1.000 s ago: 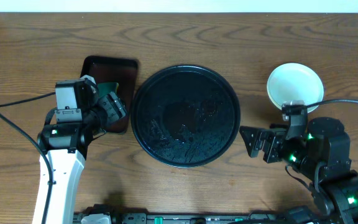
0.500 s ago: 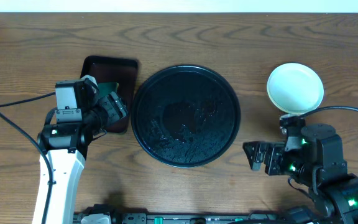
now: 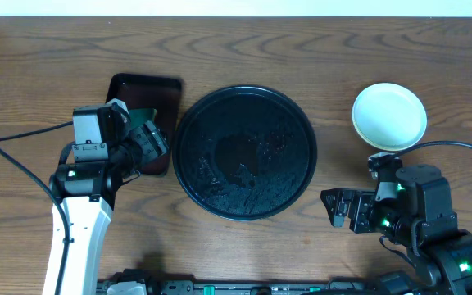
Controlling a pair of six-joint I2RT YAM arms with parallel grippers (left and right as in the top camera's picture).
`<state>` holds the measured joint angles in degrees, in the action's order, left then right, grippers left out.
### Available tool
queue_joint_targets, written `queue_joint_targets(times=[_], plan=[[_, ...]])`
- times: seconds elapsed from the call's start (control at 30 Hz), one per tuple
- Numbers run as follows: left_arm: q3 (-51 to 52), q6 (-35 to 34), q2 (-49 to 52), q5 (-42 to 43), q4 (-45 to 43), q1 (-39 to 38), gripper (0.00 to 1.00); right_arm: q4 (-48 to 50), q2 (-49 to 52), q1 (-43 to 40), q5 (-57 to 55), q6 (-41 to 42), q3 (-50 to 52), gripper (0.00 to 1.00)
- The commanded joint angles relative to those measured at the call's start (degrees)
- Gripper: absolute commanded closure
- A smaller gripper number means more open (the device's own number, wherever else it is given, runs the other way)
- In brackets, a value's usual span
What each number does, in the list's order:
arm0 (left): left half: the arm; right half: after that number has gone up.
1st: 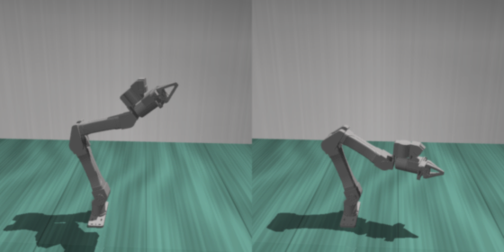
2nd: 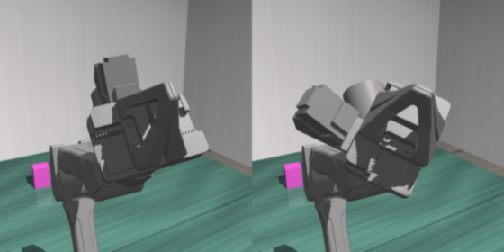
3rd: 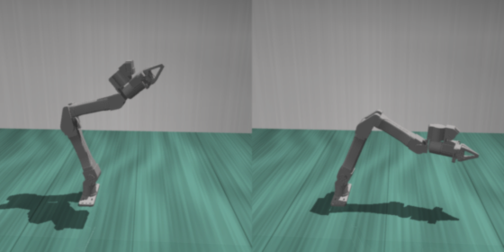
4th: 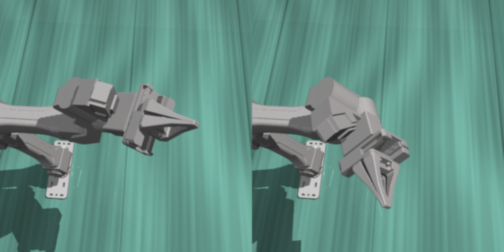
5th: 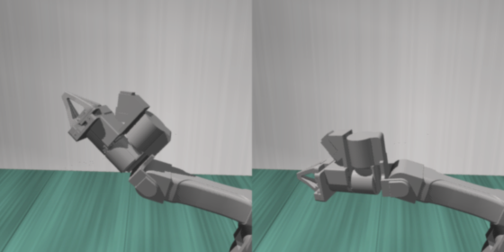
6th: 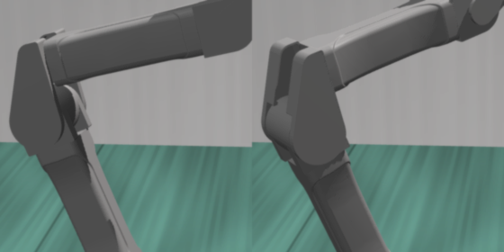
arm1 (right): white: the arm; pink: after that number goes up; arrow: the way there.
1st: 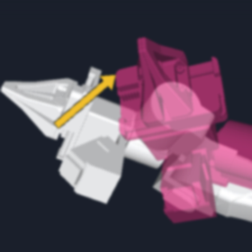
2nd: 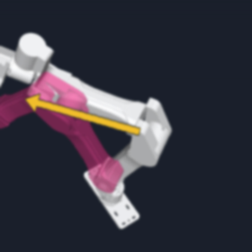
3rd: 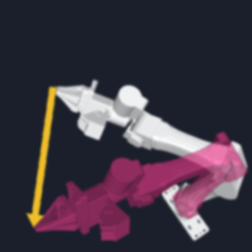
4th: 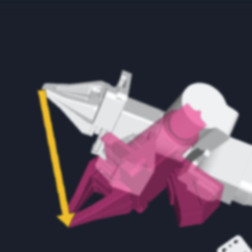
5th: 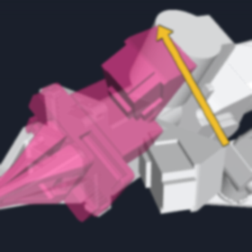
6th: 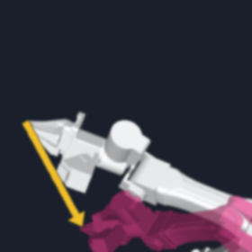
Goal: Clean dirty plates on tray and stack at the side
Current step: 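Open the right gripper and pull it back toward the front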
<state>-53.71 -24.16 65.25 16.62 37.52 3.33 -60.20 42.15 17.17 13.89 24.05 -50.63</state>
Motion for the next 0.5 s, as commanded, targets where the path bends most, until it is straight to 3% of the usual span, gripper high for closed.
queue_joint_targets(times=[0.0,0.3,0.47], plan=[[-0.07,-0.07,0.13,0.72,0.20,0.20,0.20,-0.04,-0.15,0.52,0.09,0.79,-0.94,0.01],[-0.07,-0.07,0.13,0.72,0.20,0.20,0.20,1.33,-7.10,-0.20,-2.54,0.72,3.96,0.01],[-0.07,-0.07,0.13,0.72,0.20,0.20,0.20,9.88,-15.58,-2.97,-2.49,0.20,13.44,0.01]])
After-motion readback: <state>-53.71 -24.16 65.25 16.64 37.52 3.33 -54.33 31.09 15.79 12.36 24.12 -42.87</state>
